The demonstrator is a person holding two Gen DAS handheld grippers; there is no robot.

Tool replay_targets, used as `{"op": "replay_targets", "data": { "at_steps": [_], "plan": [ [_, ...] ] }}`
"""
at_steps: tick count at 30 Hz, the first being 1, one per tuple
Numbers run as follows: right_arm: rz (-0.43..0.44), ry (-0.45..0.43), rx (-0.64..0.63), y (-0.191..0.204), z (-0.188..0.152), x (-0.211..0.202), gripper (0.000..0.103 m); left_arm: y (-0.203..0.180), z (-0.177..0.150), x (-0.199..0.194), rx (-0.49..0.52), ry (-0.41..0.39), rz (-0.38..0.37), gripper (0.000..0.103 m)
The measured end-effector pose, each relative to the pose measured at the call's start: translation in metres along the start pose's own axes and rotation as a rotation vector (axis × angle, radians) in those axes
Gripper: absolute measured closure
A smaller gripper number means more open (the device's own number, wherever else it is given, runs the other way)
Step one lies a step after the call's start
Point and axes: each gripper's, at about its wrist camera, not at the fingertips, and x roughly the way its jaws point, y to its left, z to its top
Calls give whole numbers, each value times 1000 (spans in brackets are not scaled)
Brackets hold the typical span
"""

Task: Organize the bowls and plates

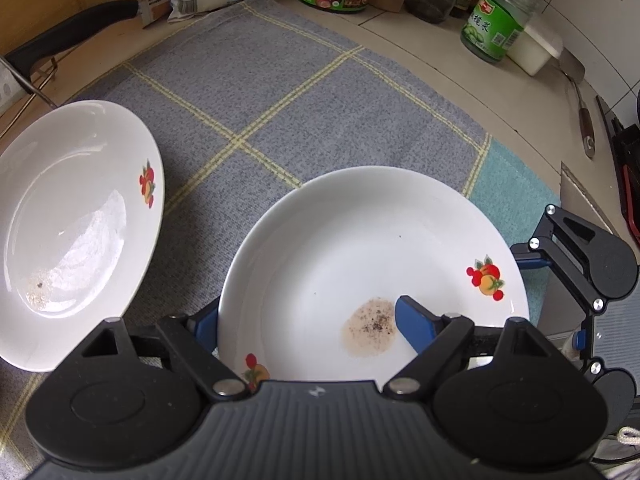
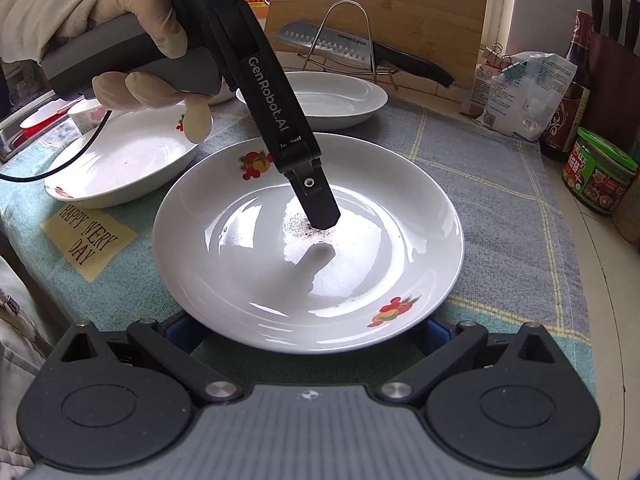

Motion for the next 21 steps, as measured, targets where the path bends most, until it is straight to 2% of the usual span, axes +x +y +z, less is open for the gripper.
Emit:
{"op": "replay_targets", "data": {
  "at_steps": [21],
  "plan": [
    [-39,6,-11,-4,7,-12,0,-1,7,-14,-14,-41,-17,17]
  ]
}}
